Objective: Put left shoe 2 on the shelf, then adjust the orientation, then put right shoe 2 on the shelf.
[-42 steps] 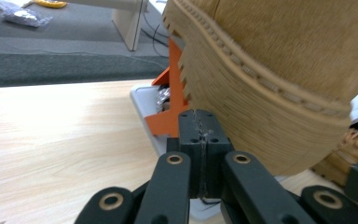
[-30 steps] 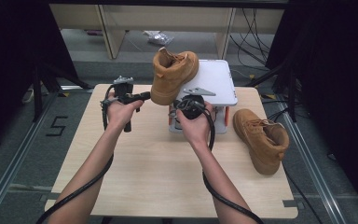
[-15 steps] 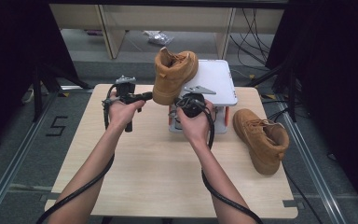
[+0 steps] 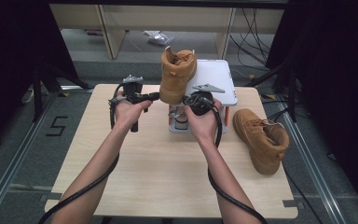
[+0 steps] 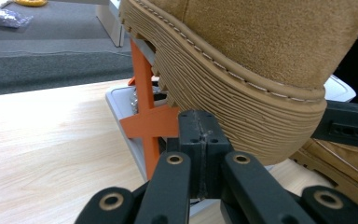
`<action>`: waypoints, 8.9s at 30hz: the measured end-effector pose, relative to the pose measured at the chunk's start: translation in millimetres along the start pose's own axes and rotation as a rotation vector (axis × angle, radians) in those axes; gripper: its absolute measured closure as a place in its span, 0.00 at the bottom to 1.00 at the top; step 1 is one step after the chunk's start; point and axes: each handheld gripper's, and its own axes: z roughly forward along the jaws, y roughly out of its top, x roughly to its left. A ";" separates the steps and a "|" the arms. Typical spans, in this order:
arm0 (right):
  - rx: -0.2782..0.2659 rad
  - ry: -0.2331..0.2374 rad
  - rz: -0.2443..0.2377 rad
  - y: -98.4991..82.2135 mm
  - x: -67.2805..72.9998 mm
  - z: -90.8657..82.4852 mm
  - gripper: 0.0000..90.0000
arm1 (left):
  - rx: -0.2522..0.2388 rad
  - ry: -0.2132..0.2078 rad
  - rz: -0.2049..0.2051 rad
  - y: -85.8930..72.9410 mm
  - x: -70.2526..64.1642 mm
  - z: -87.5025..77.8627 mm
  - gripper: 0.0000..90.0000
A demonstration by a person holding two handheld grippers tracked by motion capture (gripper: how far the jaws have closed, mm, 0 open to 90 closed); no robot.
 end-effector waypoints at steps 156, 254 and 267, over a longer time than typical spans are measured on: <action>0.764 -0.364 0.331 -55.5 -236.4 -144.8 0.77 | -0.086 0.058 0.001 -131.4 35.9 -80.7 0.74; 0.506 -0.263 0.671 -29.1 -263.6 -165.8 0.91 | -0.082 0.083 -0.059 -137.4 48.6 -83.4 0.73; 0.478 -0.258 0.718 -21.8 -265.0 -166.7 0.91 | -0.084 0.090 -0.063 -137.8 49.4 -83.8 0.73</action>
